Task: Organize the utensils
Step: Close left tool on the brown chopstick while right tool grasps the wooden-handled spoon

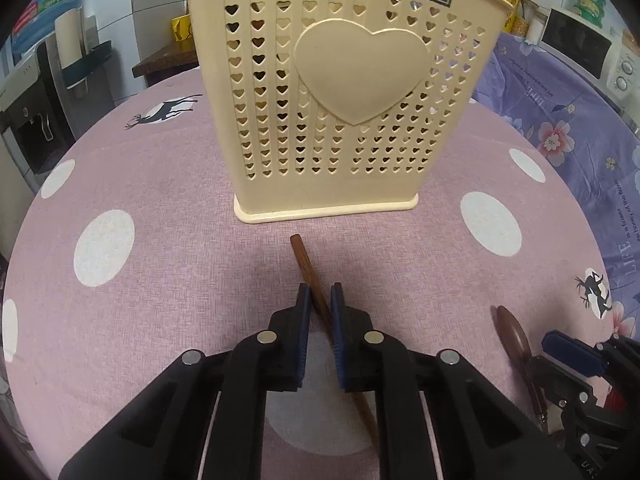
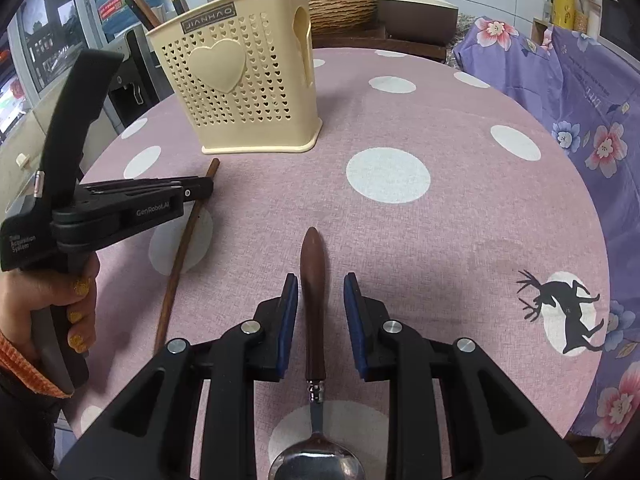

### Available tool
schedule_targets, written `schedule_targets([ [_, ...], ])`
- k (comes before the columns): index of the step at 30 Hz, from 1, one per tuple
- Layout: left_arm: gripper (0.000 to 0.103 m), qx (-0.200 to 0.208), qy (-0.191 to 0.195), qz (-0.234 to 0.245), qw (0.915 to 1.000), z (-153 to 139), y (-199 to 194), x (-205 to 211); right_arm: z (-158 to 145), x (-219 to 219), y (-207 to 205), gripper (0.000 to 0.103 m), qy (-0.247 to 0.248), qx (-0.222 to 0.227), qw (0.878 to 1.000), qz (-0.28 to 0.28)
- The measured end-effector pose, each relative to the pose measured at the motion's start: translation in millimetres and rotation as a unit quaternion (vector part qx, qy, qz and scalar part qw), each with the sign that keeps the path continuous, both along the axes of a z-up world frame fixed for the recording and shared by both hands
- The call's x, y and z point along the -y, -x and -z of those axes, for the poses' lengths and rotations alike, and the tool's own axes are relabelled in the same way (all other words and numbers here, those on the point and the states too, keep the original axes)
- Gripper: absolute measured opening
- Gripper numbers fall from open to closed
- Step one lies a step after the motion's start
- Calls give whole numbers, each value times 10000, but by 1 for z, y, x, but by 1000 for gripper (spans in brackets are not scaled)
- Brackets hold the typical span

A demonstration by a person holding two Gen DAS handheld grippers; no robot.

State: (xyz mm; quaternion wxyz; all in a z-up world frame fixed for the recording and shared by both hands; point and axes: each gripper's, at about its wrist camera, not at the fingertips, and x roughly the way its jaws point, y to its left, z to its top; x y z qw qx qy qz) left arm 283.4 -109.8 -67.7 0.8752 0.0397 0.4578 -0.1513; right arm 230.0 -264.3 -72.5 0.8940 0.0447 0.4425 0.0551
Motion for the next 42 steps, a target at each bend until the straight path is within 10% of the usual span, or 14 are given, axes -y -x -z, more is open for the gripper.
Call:
schedule_targets([
  [42,8,74,-113,140,9998,1,-4,24,6,-10,-25,16,293,-100,9991,-300],
])
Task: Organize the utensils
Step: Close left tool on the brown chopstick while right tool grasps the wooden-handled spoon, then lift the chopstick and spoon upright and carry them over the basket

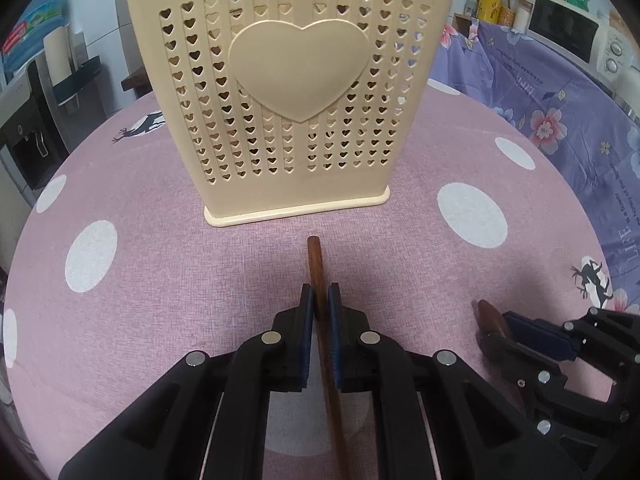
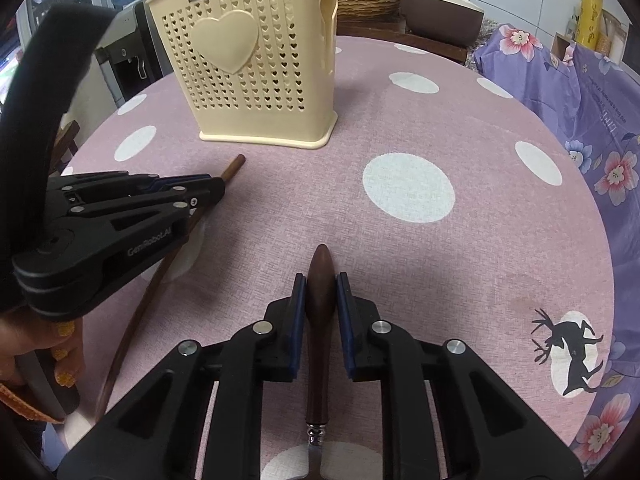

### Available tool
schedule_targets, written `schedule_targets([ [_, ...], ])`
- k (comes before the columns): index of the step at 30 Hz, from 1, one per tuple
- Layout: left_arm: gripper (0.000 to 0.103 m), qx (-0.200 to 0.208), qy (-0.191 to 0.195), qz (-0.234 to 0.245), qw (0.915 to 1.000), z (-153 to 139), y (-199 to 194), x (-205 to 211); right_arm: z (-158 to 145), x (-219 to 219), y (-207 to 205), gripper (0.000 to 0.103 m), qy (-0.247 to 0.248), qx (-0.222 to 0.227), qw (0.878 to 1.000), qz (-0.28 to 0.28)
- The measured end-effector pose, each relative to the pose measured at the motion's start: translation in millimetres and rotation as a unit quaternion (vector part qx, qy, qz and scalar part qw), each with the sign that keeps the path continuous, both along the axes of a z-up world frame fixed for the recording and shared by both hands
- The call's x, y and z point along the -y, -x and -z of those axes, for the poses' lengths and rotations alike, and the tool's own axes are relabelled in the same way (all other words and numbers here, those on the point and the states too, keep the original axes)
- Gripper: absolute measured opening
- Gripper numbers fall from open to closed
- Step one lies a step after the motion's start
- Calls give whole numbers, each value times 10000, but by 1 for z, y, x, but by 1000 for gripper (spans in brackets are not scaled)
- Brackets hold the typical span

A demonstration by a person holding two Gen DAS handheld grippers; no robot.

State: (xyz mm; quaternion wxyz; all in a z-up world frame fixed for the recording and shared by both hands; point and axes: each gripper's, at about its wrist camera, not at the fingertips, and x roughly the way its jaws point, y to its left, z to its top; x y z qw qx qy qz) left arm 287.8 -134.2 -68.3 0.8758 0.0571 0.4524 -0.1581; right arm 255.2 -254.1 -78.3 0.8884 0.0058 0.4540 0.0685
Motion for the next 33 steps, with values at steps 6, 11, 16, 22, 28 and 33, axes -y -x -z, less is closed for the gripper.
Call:
schedule_targets([
  [6,8,332,353,-71,9988,-22,10,-14,-27,4,15,16,-162,479,9987,28],
  [11,8,870,916,54,9920,-72,45,-39,-62,11,38,16,-383,1009,9941,41],
  [16,8,1397,1247,108,9822,-110,86,-65,-94,20,68,16,-656,1506,9864,107],
  [22,8,1646,1498,110,9749,-124,115,-83,-111,20,98,16,-781,1834,9799,110],
  [28,8,1669,1641,99,9722,-125,119,-88,-113,15,98,16,-774,1853,9796,80],
  [33,8,1756,1682,118,9699,-131,121,-90,-118,14,98,16,-788,1915,9783,43],
])
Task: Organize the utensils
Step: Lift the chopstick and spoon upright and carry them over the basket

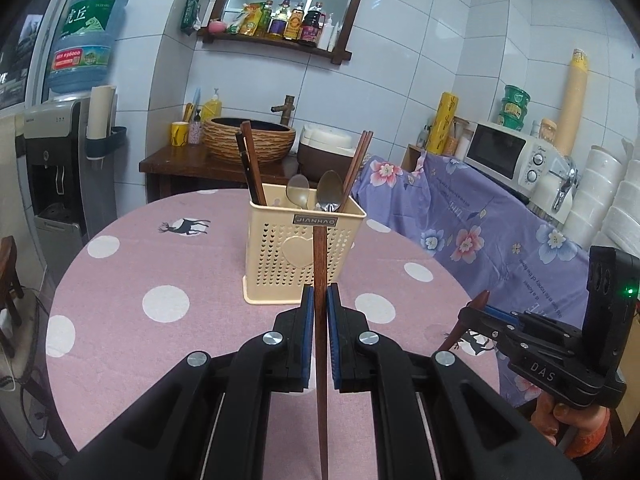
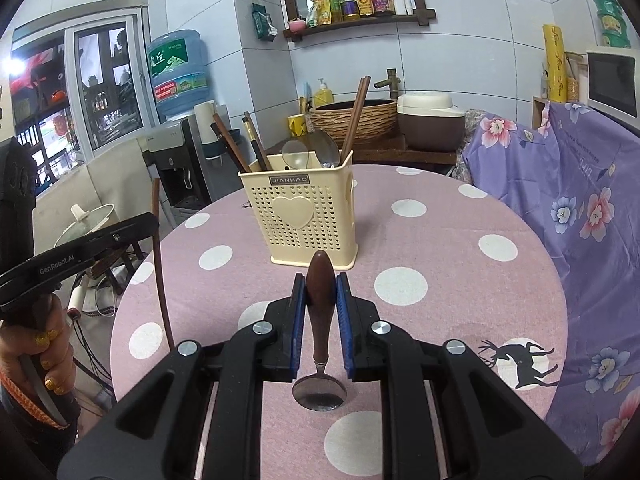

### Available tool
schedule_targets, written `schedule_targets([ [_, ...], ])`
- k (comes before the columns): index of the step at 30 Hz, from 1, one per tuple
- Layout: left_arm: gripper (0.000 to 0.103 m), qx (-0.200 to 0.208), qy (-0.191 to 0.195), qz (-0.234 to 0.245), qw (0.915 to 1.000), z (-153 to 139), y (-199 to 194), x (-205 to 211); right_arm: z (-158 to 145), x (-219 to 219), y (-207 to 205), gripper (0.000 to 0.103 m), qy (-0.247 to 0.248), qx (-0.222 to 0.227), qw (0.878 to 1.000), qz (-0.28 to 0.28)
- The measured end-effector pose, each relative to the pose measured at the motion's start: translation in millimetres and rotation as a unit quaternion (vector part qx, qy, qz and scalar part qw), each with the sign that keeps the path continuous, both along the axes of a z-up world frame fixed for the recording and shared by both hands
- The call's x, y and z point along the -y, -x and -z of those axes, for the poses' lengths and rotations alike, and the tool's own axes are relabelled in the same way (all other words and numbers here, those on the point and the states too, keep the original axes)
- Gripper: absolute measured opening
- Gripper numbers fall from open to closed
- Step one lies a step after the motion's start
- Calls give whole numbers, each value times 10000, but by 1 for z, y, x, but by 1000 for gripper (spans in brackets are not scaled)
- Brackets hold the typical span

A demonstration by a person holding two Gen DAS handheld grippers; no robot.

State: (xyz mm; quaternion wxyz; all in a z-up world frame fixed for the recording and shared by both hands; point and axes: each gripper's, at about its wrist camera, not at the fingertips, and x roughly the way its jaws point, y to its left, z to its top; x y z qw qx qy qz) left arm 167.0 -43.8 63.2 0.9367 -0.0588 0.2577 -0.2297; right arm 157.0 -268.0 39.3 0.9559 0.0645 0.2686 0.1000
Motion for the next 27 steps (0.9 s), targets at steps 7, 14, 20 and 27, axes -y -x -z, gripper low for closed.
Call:
schedule_targets([
  [7,8,233,72,-57,9997,-16,-13,4,-14,-1,-19,16,-130,102,9998,-132],
  [14,8,669,80,-48,9977,-73,-47,16,-70,-9,-66,16,-67,370,9988,-313],
  [20,8,1455,-165,-373,9885,-150,-76,29,-147,-20,-117,16,90,961,9952,-163],
  [27,8,1618,-451,-747,9830,-147,-114,48,-144,-33,-167,16,350,1103,9932,155],
])
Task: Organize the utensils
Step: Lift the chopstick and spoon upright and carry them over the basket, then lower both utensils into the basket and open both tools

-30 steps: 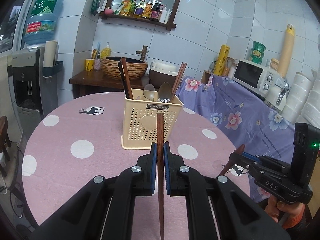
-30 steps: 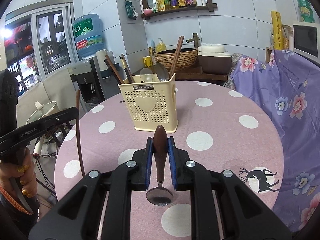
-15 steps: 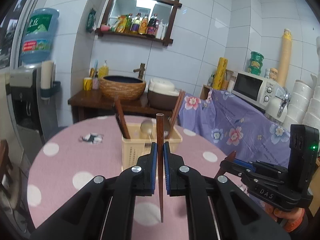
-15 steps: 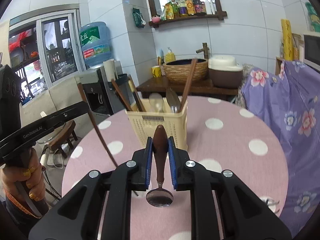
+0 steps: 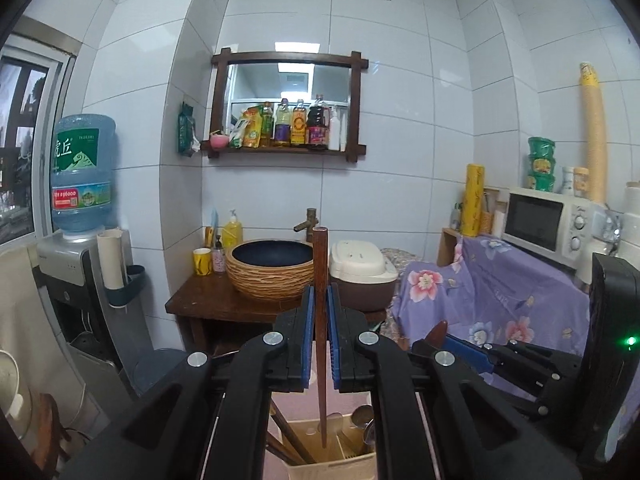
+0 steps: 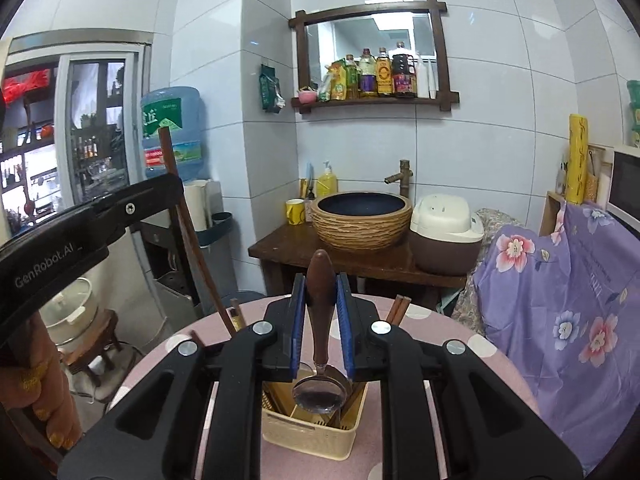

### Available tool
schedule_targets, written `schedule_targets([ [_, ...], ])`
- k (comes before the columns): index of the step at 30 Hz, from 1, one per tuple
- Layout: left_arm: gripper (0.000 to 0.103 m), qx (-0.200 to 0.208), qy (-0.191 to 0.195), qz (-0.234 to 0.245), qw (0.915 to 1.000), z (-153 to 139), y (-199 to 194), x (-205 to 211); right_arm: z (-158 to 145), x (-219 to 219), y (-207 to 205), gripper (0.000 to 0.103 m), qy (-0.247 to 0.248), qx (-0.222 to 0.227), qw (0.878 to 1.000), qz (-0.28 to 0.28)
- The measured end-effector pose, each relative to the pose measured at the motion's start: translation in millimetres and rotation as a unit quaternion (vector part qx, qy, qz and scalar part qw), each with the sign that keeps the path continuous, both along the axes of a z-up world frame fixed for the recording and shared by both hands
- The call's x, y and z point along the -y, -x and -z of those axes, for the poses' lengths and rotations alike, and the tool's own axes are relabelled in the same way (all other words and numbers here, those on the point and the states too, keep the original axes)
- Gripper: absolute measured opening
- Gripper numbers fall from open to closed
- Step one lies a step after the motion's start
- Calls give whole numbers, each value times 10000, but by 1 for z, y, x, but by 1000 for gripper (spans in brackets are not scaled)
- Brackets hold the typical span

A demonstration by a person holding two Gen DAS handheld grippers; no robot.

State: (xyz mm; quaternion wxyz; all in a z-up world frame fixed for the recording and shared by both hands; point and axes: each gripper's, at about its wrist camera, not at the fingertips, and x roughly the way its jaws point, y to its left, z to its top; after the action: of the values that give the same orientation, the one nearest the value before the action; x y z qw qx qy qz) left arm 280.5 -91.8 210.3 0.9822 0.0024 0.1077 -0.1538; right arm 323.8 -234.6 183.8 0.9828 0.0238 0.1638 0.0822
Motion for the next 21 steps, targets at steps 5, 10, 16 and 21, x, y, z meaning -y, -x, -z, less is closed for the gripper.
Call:
schedule_targets([
  [5,8,-510,-25,-103,9986,51,-25,1,48,-3,-18,16,7,-265,9996,74],
  [10,8,-877,-154,-82,9960,92,-32,1,84,-5,-24,16,95,-531,9985,87],
  [16,8,-1177,-229,-68,9928,116,-39,2,104,-5,-26,16,105,-588,9981,139],
  [21,8,-1129,-137,3,9935,108,-33,-2,104,3,-23,17,-72,-548,9984,135],
])
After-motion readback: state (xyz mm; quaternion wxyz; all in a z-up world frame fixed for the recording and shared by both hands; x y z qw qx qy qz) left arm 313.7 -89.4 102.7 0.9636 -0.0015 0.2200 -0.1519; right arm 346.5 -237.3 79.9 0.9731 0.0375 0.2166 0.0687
